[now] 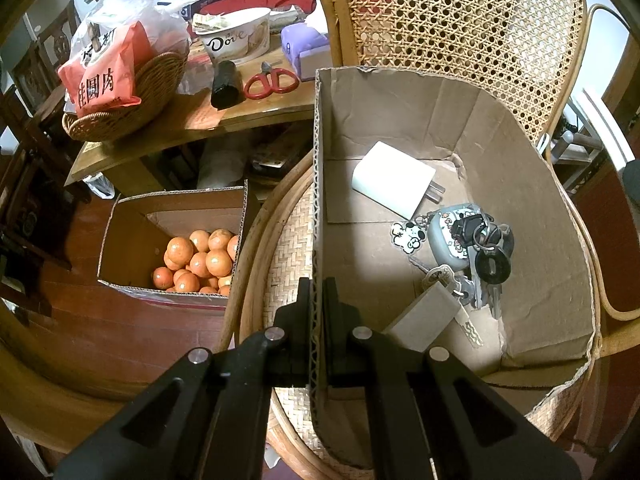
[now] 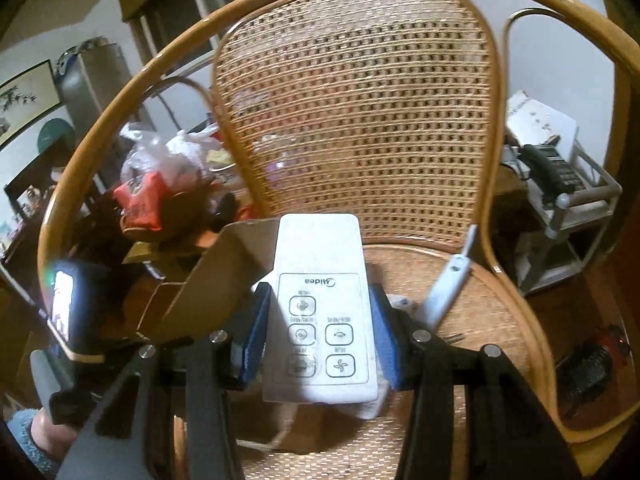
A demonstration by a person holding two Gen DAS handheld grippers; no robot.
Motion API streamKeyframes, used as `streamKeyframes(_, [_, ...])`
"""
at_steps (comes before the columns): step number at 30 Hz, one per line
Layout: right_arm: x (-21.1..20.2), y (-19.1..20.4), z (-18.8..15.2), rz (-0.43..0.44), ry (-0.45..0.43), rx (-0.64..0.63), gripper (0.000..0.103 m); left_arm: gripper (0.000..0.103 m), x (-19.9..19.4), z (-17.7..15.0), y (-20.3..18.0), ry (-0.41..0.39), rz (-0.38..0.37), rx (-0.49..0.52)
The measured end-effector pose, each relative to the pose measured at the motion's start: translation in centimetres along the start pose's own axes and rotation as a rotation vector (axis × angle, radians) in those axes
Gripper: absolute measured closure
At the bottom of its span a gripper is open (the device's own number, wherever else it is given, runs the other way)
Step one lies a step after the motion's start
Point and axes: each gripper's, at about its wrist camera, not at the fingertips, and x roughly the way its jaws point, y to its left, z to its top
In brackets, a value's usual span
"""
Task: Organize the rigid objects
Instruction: 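Carry the Midea remote into the box and release it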
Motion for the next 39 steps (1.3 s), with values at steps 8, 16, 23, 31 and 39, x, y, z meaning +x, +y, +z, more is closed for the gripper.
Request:
streamKeyframes(8, [1.1,2.8,-1.0,0.018,0.027,-0.075,0.052,0.099,0.1,0.0,0.0,0.003,-0.003,-0.004])
streamKeyframes(16, [2.6,5.0,-2.6,-0.007,0.068,-0.194,0.052,0.098,0.0,0.1,0.2,0.002,-0.012,-0.010])
streamKeyframes(23, [3.5,6.9,-3.9,-0.053,0.073,-0.292,0.052,0.098,0.0,0.0,0.2,0.003,-0.017,-0.017])
streamKeyframes(31, [4.2,7.2,-4.6,-0.059,0.107,-0.324,0.052,0.098,-0.1,-0.2,0.4,0.001,-0.023,-0.012])
streamKeyframes(39, [4.2,6.8,-4.7,-0.072,0.114,-0.312,0.053,0.098,-0.1,-0.1,0.5,0.000,-0.019,-0.011])
